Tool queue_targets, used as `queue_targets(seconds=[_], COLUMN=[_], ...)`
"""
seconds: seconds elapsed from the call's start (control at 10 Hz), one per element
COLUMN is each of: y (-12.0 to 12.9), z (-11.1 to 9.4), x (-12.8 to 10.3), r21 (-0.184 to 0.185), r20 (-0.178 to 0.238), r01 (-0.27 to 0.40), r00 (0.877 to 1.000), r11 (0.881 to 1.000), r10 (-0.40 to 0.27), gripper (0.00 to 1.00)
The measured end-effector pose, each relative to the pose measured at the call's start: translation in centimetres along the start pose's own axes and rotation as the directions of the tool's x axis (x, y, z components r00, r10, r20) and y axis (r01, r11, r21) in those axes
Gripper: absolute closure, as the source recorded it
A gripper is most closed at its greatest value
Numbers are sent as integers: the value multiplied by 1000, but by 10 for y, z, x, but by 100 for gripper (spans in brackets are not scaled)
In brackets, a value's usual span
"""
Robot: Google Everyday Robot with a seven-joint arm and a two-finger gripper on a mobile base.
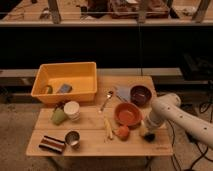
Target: Wipe purple bowl with brush
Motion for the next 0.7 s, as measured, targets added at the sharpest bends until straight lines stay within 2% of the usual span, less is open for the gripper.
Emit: queue_targets(seconds=[0.1,0.3,0.4,0.5,0.7], y=[2,21,32,51,75], z=[0,-13,-21,-36,-76], x=[1,-9,-17,-30,-51], r21=[-4,1,15,42,84], r20=[36,52,50,35,-10], r01=[-19,-103,-147,-212,-282], r00=[999,993,988,977,959], r11=[1000,995,989,976,956], r10=[19,103,146,211,284], gripper=[83,83,83,83,83])
